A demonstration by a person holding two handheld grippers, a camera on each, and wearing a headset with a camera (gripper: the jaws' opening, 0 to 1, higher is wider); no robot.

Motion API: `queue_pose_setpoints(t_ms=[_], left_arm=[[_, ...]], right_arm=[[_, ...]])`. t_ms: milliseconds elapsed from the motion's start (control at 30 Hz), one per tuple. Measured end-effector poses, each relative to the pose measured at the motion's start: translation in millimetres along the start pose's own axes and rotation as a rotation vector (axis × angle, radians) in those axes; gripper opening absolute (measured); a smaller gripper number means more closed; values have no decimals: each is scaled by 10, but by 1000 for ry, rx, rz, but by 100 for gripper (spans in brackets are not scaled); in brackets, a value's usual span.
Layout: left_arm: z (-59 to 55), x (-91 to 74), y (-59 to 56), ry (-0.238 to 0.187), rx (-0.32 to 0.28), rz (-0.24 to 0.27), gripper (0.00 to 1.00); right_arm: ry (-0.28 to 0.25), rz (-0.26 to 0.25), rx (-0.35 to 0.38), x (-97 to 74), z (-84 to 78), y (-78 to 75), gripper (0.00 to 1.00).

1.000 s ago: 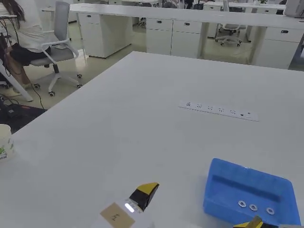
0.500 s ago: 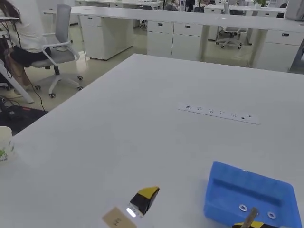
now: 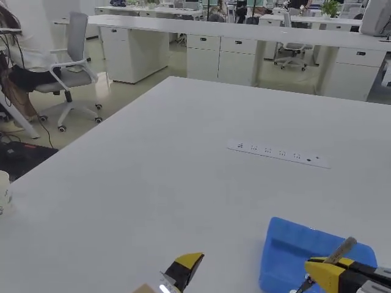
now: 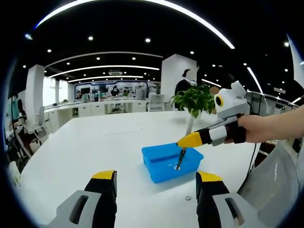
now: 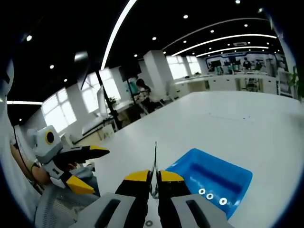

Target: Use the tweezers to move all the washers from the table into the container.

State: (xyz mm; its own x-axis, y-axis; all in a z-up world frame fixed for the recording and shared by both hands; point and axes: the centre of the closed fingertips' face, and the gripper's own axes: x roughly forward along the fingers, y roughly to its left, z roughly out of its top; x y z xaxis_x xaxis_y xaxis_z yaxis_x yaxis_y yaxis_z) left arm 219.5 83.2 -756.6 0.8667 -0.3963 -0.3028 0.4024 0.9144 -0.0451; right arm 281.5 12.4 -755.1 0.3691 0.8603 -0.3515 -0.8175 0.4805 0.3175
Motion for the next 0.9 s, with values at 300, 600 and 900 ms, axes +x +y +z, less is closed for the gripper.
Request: queue_pose_setpoints(t_ms=[300, 600, 900], left_arm=[[11, -1, -3, -4, 2, -1, 67], [11, -5, 5, -4, 0, 3, 67], [13, -9, 10, -6, -3, 5, 67]], right_arm=[[-54, -12, 34, -18, 187, -112, 2], [-68, -36, 74, 52, 249, -292, 2], [-64, -85, 103, 153, 255, -506, 2]])
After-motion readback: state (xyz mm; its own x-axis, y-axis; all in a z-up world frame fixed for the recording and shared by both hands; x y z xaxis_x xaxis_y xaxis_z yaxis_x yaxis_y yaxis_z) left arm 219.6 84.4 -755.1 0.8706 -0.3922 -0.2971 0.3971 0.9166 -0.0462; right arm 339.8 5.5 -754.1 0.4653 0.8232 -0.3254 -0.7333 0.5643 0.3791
